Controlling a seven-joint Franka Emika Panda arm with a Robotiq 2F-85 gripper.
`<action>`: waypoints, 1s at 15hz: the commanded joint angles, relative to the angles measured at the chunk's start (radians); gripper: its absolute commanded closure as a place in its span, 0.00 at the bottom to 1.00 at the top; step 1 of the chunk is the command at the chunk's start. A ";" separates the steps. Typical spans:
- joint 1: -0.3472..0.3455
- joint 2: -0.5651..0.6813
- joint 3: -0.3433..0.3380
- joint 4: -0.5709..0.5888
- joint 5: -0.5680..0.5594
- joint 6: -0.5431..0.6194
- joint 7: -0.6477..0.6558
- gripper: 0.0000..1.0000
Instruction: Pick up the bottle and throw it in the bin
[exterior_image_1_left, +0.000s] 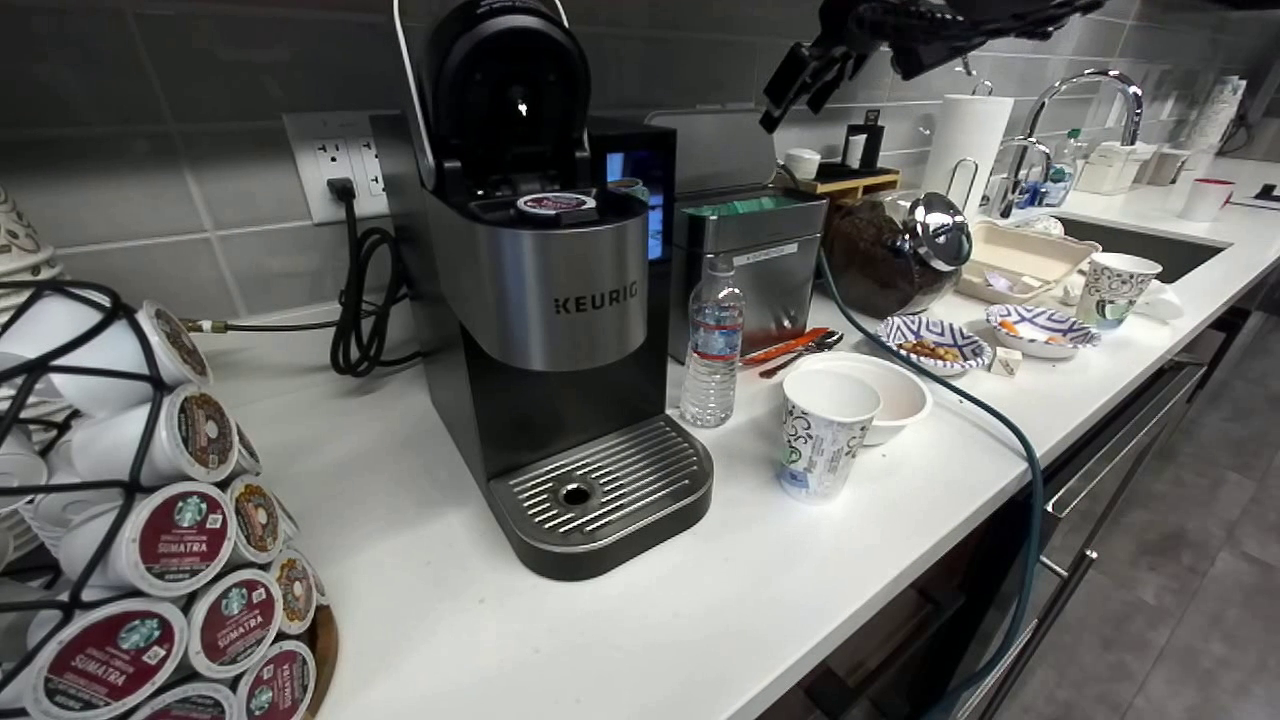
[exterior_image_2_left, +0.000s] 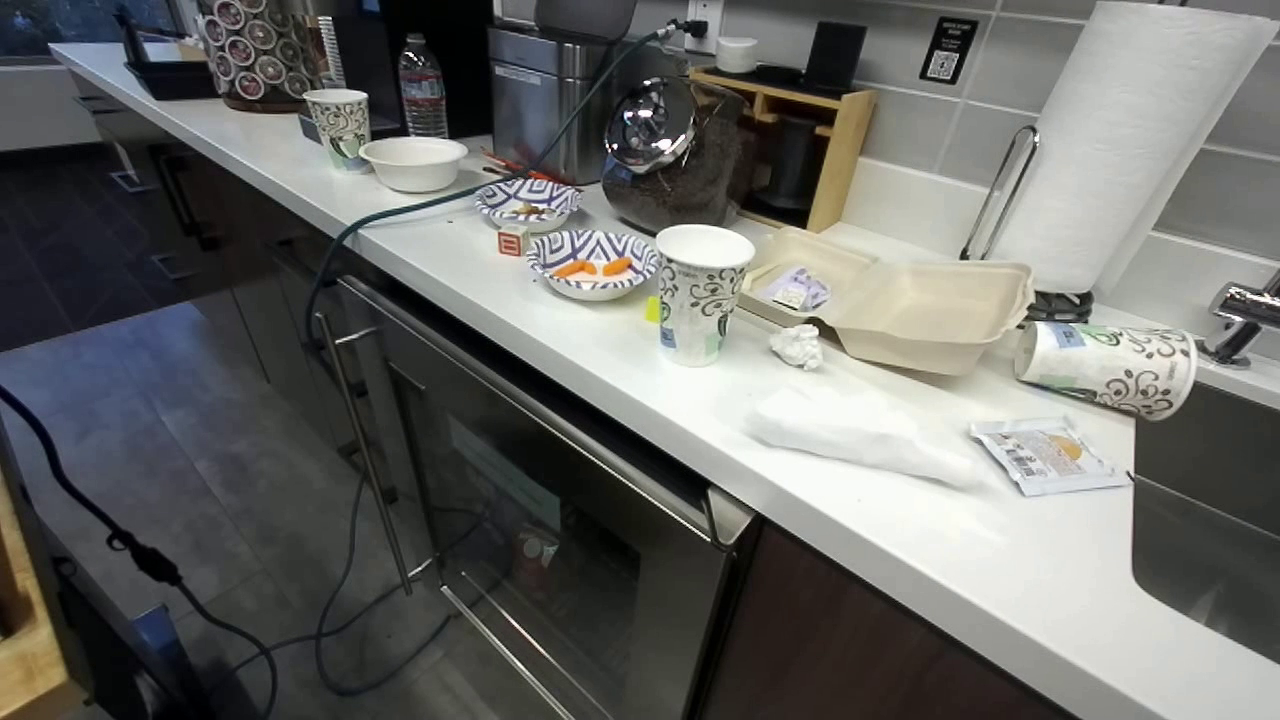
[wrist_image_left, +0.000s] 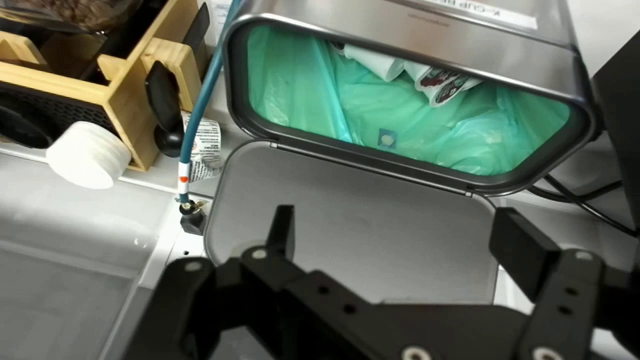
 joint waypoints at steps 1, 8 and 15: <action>-0.018 -0.202 0.032 -0.241 0.036 -0.010 -0.003 0.00; -0.039 -0.507 0.060 -0.584 0.045 0.053 0.128 0.00; -0.089 -0.640 0.070 -0.741 0.109 0.280 -0.067 0.00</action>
